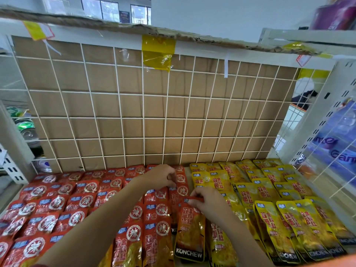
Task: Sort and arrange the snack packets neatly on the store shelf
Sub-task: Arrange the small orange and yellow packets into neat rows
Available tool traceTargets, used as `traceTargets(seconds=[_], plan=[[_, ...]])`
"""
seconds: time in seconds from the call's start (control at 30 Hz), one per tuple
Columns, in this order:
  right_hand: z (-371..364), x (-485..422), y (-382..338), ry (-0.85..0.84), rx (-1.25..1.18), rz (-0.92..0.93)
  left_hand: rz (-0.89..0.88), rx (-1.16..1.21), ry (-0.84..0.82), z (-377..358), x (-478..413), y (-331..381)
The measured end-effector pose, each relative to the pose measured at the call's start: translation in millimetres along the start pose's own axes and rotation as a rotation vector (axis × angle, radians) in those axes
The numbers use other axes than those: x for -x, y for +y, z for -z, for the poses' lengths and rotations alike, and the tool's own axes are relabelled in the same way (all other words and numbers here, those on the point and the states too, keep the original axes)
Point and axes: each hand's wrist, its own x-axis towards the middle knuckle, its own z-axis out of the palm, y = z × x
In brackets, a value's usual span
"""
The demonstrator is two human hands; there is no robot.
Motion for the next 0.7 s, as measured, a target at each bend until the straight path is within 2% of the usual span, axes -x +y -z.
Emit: traceTargets(seconds=[0.1, 0.33, 0.7], plan=[[-3, -8, -3, -0.006, -0.007, 0.002, -0.005, 0.001, 0.022, 0, 2, 0], [-8, -17, -4, 0.018, -0.017, -0.032, 0.012, 0.04, 0.205, 2, 20, -5], [-6, -15, -7, 0.094, 0.011, -0.006, 0.021, 0.021, 0.251, -8, 47, -9]])
